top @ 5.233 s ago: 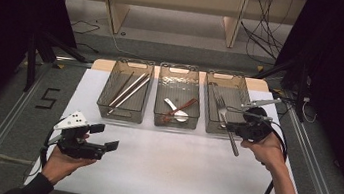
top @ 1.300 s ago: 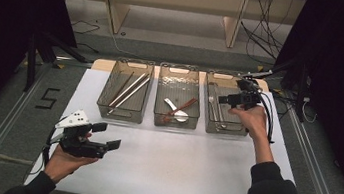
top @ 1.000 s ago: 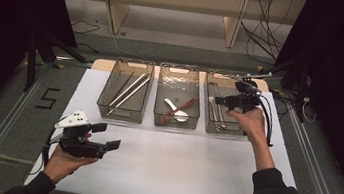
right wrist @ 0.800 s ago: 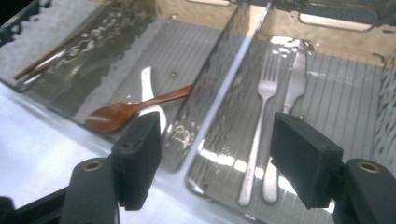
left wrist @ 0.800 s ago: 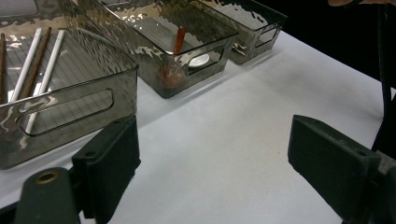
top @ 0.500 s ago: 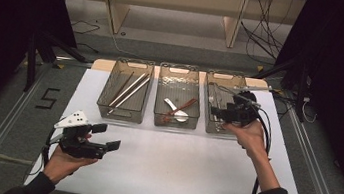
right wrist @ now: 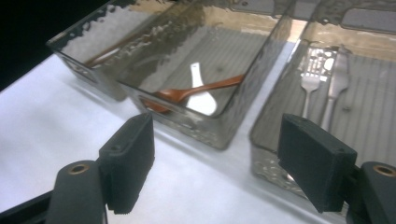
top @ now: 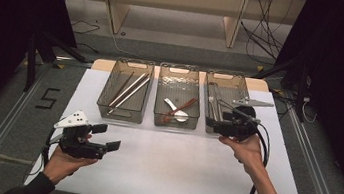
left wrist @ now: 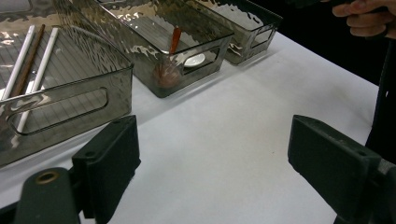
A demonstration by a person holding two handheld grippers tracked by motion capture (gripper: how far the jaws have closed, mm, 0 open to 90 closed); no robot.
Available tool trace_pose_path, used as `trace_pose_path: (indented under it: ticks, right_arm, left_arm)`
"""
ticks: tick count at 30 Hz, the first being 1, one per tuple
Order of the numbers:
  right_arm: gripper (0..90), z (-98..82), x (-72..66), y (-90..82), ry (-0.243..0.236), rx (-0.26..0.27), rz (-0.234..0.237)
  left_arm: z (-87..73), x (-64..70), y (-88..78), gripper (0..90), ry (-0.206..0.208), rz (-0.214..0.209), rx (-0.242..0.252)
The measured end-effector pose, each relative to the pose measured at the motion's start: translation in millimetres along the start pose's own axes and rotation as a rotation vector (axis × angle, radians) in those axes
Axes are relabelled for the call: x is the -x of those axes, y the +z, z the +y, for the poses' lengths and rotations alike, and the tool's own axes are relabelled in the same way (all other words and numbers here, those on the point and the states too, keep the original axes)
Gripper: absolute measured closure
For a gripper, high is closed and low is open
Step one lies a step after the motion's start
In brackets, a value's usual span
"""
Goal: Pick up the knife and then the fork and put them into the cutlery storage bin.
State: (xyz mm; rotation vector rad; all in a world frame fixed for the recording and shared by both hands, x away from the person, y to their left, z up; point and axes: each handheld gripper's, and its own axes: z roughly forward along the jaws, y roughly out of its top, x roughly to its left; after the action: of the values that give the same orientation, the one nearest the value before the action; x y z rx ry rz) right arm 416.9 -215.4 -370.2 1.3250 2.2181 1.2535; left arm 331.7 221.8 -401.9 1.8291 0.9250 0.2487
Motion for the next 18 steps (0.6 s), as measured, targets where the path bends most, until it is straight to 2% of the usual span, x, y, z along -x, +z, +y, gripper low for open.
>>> trace_pose_path:
  ticks: [2,5,8,18]
  right_arm:
    - [27.9,-3.5,-3.3,-1.9,0.009,0.006,0.024]
    - [27.8,-7.4,-8.7,-4.8,-0.017,0.021,0.036]
    - [27.4,-11.4,-12.3,-7.3,-0.022,0.041,0.051]
    - [23.5,-29.3,-22.3,-13.1,-0.056,0.083,0.064]
  left_arm:
    - [0.1,0.1,-0.1,16.3,0.001,-0.001,0.002]
    - [0.1,0.5,-0.1,16.2,0.003,-0.004,0.001]
    - [0.0,0.8,0.0,16.2,0.004,-0.005,-0.002]
    - [0.1,1.7,0.5,15.9,0.004,-0.011,-0.002]
